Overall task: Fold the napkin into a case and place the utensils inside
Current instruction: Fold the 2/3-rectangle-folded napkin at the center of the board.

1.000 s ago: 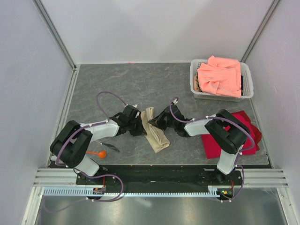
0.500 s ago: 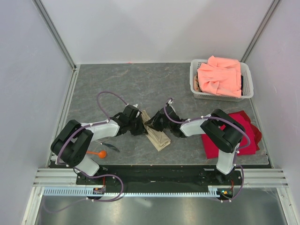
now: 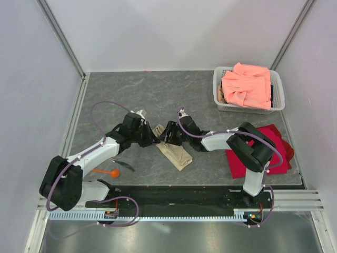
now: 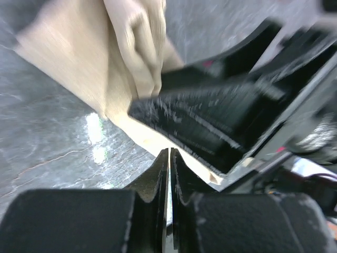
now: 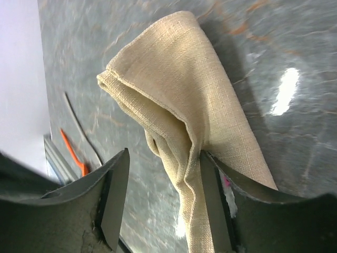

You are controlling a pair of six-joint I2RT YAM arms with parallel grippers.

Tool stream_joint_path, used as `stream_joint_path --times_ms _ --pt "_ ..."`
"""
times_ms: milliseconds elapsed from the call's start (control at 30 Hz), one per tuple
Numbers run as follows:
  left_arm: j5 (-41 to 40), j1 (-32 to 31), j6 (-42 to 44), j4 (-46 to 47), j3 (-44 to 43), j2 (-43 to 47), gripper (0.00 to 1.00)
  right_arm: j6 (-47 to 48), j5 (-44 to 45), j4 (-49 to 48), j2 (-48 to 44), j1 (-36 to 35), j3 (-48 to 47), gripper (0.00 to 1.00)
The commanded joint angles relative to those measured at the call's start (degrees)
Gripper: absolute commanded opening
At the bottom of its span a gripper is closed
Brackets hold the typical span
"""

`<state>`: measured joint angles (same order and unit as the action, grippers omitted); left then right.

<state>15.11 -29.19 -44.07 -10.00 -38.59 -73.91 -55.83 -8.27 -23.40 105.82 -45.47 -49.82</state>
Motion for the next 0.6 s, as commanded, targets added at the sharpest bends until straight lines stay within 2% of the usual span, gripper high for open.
stream_joint_path --times_ms 0,167,233,367,567 --pt "4.57 3.35 0.22 -2.48 -4.11 1.05 0.08 5.82 -7.19 -1.12 -2.28 0.30 -1.59 0.64" --pt "7.47 4.32 -0.66 -2.31 -11.50 -4.13 0.08 8.28 -11.49 -0.60 -1.94 0.56 -2.38 0.64" --pt "10.01 4.32 -0.84 -2.31 -15.80 -8.78 0.08 8.55 -12.12 -0.25 -1.93 0.65 -2.21 0.63" --pt "11.52 4.32 -0.75 -2.48 -21.17 -15.90 0.08 10.30 -11.76 0.19 -2.63 0.91 -1.33 0.53" --pt "11.69 4.40 2.76 -6.96 -27.15 -25.22 0.04 11.27 -12.73 0.02 -3.60 2.23 -0.01 0.49"
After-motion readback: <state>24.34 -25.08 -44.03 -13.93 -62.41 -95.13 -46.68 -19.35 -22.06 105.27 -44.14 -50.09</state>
